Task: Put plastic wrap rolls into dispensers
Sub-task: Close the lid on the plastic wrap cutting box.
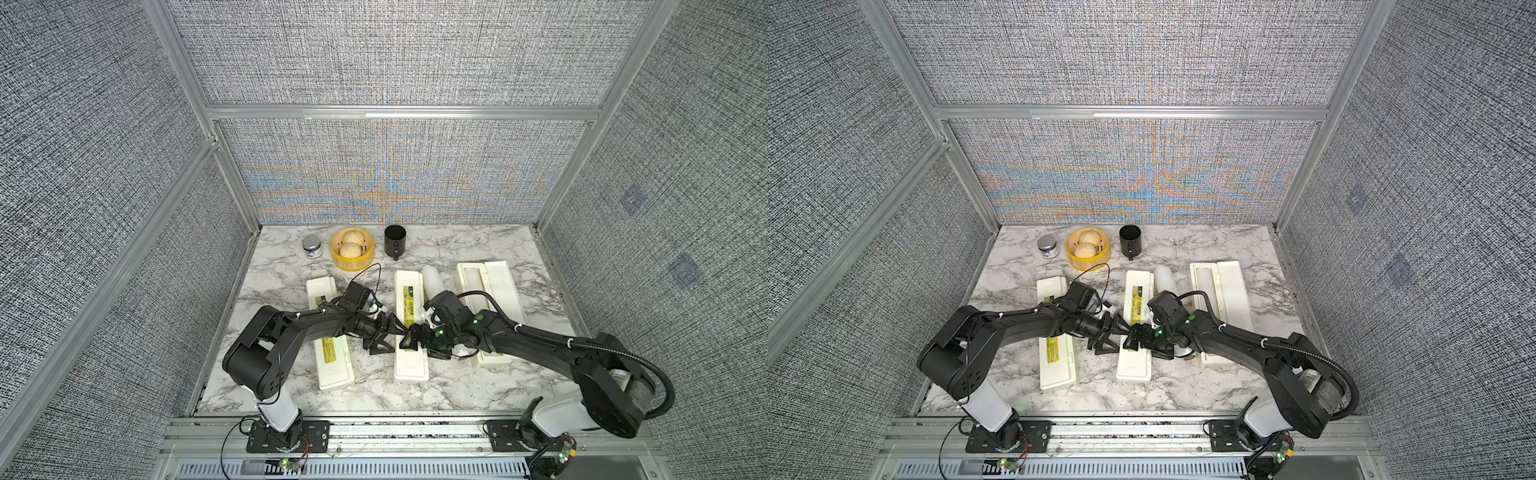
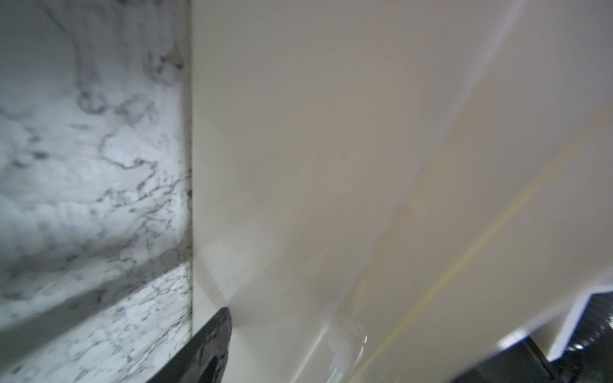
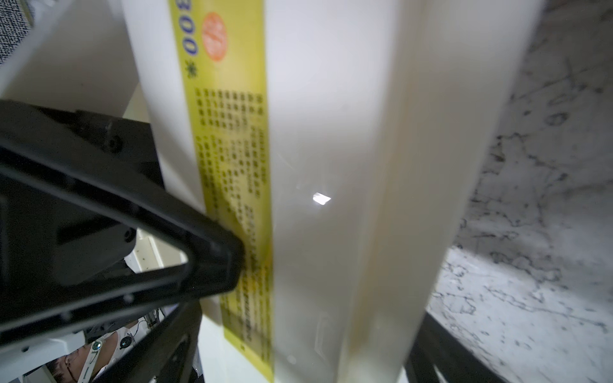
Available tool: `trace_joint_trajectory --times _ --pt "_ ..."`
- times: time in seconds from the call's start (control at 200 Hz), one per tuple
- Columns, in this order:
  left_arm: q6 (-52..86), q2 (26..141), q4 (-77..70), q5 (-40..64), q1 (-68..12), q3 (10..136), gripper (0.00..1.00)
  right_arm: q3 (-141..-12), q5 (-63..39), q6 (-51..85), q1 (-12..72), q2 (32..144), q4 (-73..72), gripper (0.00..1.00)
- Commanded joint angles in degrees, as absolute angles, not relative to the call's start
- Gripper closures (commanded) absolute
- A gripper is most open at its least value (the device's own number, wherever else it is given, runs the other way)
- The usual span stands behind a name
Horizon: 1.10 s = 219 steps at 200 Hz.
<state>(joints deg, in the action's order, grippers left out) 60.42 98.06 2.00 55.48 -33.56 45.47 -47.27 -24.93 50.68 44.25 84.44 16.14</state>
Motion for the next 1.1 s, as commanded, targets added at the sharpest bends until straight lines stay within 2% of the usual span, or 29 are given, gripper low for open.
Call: trace_joint_trajectory --times 0.0,0.235,0.691,0.871,1.006,1.091 --pt "62.66 99.4 -5.98 56.4 -35.24 46.35 0.21 -46.96 -28.68 50.71 44.92 85.68 11.06 0.1" --pt "63.23 100.69 -7.13 55.99 -35.67 47.79 0.19 -47.13 -29.27 50.14 44.84 86.14 11.36 0.09" --pt "73.31 105.44 -23.68 59.76 -36.22 46.04 0.17 -48.47 -30.81 50.93 44.83 87.92 10.45 0.09" --pt "81.23 106.67 -35.5 61.4 -36.47 43.3 0.18 -48.8 -31.27 50.06 44.61 88.51 9.94 0.09" --pt "80.29 105.56 -34.1 61.7 -36.47 41.84 0.17 -48.13 -31.29 49.74 44.02 88.45 9.28 0.09" --pt "74.99 103.69 -25.87 60.27 -36.45 42.88 0.18 -47.07 -31.16 50.0 43.9 88.24 8.56 0.09"
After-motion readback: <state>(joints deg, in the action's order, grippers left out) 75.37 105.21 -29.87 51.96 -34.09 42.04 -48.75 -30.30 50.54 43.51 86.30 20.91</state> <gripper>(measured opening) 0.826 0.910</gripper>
